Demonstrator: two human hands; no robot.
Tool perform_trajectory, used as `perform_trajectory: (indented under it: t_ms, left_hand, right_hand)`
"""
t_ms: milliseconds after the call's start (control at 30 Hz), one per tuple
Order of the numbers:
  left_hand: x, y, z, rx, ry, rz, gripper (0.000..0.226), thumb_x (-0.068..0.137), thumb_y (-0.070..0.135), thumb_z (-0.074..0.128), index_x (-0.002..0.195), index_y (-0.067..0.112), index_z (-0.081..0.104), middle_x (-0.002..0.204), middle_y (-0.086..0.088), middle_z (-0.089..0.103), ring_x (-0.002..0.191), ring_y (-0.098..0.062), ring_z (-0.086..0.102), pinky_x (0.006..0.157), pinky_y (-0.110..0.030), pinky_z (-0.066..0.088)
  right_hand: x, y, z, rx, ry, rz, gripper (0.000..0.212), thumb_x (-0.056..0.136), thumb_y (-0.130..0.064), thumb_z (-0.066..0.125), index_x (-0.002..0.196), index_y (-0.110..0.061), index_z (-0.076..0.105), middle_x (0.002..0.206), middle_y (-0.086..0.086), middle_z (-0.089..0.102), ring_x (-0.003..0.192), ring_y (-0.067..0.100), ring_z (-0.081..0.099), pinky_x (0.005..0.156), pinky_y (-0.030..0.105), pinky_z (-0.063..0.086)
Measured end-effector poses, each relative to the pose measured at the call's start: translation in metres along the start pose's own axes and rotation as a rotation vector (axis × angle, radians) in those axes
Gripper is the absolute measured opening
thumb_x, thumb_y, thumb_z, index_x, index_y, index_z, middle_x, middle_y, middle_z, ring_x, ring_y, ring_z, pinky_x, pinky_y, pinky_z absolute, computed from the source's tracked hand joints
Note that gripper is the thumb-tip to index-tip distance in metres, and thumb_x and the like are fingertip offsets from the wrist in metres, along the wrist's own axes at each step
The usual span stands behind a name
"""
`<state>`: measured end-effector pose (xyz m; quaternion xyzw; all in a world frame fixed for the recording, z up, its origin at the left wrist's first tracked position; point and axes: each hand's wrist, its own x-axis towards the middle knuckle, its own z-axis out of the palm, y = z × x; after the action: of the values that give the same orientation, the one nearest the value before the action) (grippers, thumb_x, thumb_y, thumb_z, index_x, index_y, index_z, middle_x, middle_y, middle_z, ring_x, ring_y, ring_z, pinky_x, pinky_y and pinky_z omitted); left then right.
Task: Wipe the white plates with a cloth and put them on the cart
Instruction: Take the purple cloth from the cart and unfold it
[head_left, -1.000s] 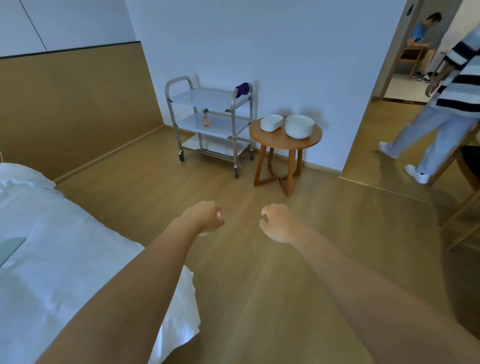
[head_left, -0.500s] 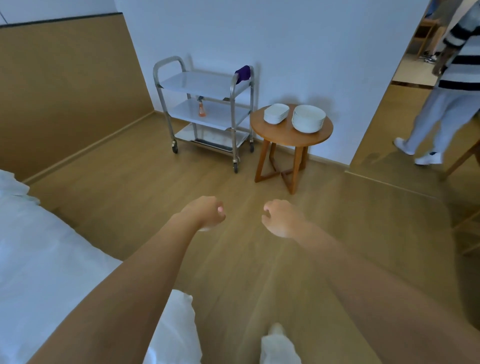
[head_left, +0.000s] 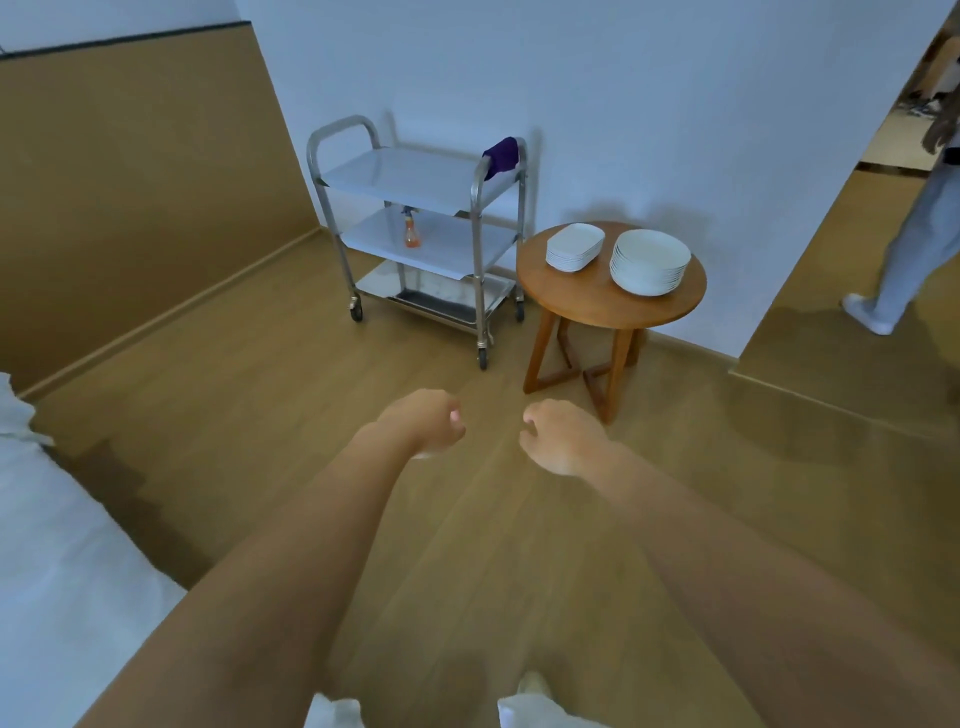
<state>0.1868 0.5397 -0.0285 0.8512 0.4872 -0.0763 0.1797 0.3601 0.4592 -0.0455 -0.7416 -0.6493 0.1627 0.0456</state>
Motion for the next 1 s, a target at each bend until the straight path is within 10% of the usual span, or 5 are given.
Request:
perform_trajectory:
  t_ms: [1000]
  left_hand:
    - [0.307,-0.110,-0.117,-0.029,-0.040,0.003,0.020,0.094,0.025,0.044,0.094,0.011,0.059,0.096,-0.007,0.062,0.084,-0.024,0.057,0.064,-0.031,0.042]
  right_hand:
    - [0.367,-0.015,-0.044,0.004,-0.056,-0.024,0.031,0.095,-0.030,0.041,0.117,-0.011,0.054,0.118,0.010,0.056,0.104,0.026,0.055,0.088,0.037,0.047]
